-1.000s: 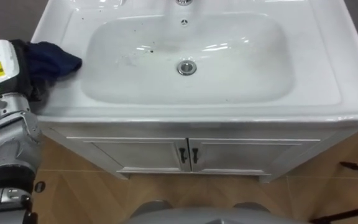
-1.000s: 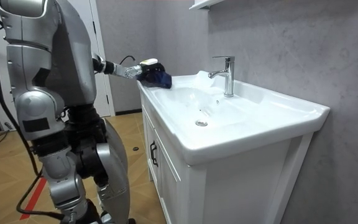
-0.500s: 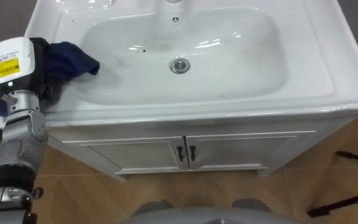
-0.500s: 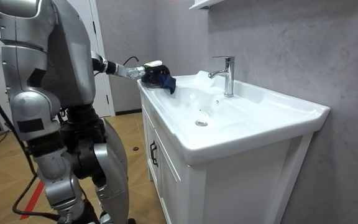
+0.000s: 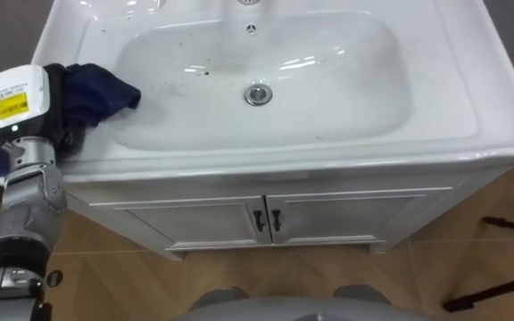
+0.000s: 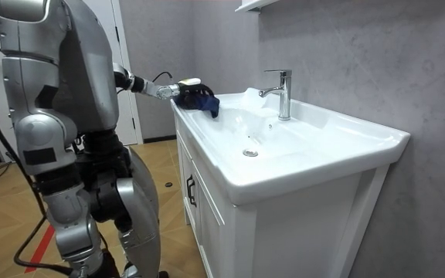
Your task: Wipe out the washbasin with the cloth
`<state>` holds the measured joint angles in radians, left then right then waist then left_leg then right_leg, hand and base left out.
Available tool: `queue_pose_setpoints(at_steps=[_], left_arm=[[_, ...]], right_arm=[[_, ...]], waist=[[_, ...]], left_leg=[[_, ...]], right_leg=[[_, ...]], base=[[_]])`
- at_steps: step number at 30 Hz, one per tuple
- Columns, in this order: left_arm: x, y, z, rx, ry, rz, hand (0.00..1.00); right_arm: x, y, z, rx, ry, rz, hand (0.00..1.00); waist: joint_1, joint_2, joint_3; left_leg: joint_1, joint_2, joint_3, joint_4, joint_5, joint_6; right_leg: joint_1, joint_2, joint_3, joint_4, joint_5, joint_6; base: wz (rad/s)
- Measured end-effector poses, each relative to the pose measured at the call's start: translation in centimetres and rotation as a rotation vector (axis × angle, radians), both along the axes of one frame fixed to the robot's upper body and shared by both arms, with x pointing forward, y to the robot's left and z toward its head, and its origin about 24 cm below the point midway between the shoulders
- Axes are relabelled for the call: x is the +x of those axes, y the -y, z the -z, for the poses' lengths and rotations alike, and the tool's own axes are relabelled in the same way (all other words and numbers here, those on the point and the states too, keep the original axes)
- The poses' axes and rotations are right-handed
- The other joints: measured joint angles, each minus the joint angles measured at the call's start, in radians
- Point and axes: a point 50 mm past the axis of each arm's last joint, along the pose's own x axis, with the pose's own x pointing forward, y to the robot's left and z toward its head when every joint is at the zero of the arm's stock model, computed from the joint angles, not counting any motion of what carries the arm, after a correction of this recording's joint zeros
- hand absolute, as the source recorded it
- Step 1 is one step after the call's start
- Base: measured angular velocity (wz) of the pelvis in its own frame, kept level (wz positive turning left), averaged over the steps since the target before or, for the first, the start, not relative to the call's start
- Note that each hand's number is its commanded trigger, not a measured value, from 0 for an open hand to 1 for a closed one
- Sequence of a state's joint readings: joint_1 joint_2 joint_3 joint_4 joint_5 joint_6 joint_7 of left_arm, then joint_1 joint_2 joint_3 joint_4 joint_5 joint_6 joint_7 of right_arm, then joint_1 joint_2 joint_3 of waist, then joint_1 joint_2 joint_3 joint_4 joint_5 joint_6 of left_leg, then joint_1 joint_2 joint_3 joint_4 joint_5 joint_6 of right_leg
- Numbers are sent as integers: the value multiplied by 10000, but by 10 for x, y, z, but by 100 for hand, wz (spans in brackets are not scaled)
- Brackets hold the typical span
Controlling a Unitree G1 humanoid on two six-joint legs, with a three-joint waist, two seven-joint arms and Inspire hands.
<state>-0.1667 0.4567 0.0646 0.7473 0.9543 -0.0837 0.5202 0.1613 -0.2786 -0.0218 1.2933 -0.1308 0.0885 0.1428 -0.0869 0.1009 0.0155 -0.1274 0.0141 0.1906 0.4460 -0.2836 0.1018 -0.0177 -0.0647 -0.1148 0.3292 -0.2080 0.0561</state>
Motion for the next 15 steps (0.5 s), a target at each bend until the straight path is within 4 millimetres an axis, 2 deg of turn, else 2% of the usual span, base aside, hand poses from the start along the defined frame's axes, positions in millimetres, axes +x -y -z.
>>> queue_pose_setpoints(at_steps=[7,15], left_arm=[[1,1,-1,-82,60,51,0],[10,6,-10,-406,521,342,0]], right_arm=[[1,0,0,-89,61,63,0],[5,1,0,-50,266,14,0]], waist=[[-105,-34,-98],[-196,46,-80]], left_leg=[[17,-1,-5,3,0,1],[185,-26,-9,2,-8,25]], right_leg=[[29,-12,-28,-30,2,3],[199,-38,-19,-19,12,21]], base=[[0],[0]])
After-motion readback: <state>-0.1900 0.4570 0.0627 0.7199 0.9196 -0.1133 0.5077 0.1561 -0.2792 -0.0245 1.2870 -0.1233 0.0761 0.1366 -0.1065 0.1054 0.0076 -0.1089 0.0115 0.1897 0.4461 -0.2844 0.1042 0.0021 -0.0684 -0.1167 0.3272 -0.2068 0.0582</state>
